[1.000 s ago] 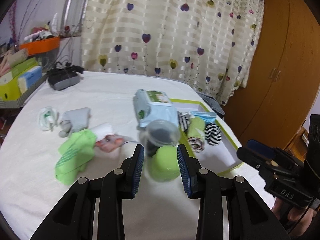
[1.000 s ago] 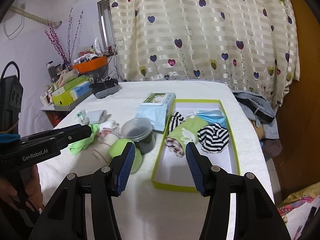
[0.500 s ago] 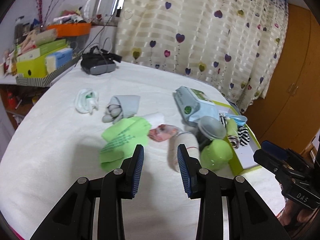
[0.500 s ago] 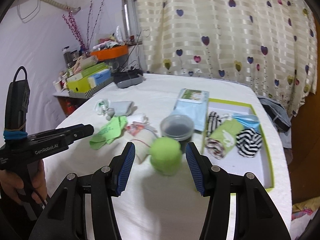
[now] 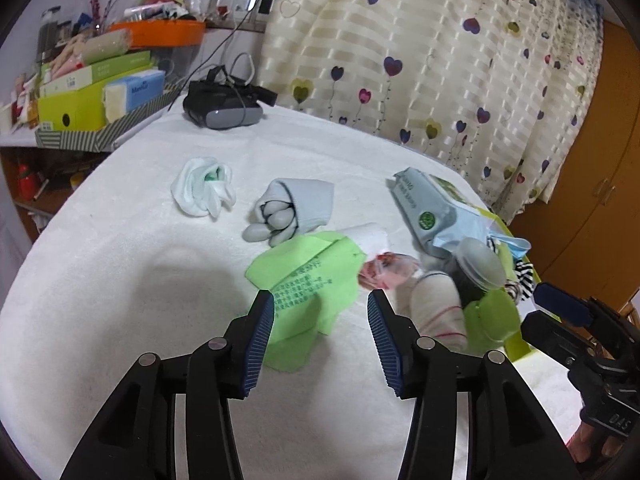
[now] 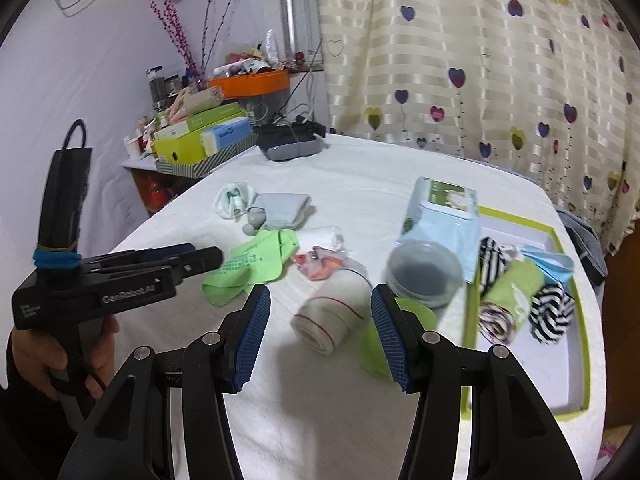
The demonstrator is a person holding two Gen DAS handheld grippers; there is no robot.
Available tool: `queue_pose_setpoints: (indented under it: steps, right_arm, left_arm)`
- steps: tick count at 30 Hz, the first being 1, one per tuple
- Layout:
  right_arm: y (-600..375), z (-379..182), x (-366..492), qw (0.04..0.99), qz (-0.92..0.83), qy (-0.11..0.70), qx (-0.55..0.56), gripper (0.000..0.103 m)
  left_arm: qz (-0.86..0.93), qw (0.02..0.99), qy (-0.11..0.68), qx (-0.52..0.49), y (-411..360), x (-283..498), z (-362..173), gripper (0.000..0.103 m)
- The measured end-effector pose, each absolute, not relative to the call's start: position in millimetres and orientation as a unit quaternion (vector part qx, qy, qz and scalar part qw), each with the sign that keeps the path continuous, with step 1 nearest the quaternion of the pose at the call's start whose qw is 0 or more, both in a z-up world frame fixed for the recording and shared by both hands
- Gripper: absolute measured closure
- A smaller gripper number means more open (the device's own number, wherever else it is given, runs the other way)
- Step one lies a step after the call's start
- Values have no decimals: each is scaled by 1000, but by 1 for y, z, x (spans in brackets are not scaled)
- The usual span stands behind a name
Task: Organize soft objects
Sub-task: 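Grasp green cloth with left gripper while right gripper grasps red-and-white bag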
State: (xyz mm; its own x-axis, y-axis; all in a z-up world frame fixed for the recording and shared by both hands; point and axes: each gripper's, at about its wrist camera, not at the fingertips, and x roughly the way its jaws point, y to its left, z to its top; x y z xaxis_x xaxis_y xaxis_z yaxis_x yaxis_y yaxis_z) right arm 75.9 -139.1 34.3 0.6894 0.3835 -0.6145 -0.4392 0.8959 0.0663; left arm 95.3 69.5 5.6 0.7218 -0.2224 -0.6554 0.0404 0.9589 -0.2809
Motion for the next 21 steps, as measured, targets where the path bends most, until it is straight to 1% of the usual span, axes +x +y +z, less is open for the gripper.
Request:
queue_pose_setpoints:
  steps: [4,15,21]
  right_arm:
    - [-133,31,86,915,230,328,-47,49]
    - [-127,25,122,907,235,344,-57,49]
    - [-110,19,142,899,244,356,-77,49]
  left_arm:
    - [-63,913,385,-121,71,114,-8,53]
    - [-67,894,423,-131,67,151,-35,53]
    - [-70,898,417,-123,63,154,-37,53]
